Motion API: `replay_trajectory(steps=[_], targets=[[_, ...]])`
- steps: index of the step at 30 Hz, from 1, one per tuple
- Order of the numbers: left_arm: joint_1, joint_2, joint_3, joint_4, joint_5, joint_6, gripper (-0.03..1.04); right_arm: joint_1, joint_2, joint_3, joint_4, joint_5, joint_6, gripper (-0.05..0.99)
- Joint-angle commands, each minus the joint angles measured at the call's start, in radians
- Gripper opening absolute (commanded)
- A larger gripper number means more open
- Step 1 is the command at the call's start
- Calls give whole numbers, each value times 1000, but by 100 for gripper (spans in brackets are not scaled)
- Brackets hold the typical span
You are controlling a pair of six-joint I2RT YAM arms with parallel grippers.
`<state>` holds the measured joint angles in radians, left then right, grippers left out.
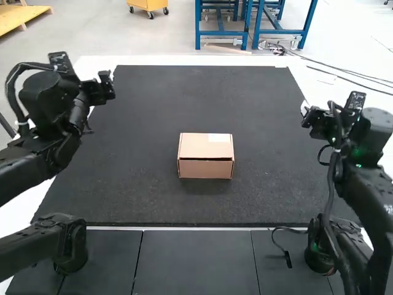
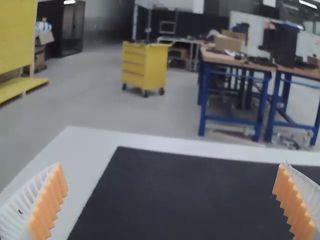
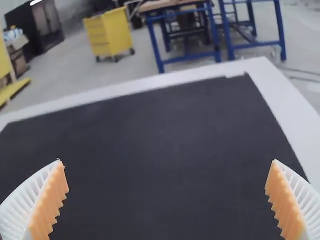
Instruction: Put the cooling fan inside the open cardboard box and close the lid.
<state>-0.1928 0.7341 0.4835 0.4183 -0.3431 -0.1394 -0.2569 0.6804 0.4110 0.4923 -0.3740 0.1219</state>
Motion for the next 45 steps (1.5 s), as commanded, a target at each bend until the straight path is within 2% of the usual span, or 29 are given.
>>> replay_trajectory(steps=[1,5,6,8,10,14,19,23,28,30,32,35,39,41,45], targets=[[46,-59,-42,28,15,4,97,30,-58,-41,38,33,22,91],[82,-119,-89,54,65,8,97,76,-116,-107,107,60,12,91],[95,-139,-103,54,95,8,97,90,-133,-123,114,78,4,91],[130,-191,-138,65,138,9,97,116,-168,-149,117,149,-41,91],[167,-249,-174,79,173,27,97,139,-197,-164,115,211,-65,91],[193,-328,-227,125,200,77,97,166,-248,-201,118,253,-114,91],[197,-420,-292,145,230,119,97,191,-334,-253,132,259,-142,91],[201,-510,-356,145,239,126,97,200,-407,-296,132,257,-146,91],[190,-624,-439,102,300,158,97,211,-504,-380,134,254,-168,91],[185,-679,-445,25,355,166,97,216,-550,-411,132,238,-168,91],[184,-728,-456,-35,380,167,97,217,-608,-411,45,202,-174,91],[184,-734,-485,-72,392,166,97,217,-690,-413,-67,167,-169,91],[216,-736,-484,-113,424,135,97,248,-680,-413,-75,167,-157,91],[242,-736,-484,-139,429,135,97,265,-682,-411,-69,168,-149,91],[248,-736,-484,-194,444,138,97,274,-680,-411,-107,170,-151,91]])
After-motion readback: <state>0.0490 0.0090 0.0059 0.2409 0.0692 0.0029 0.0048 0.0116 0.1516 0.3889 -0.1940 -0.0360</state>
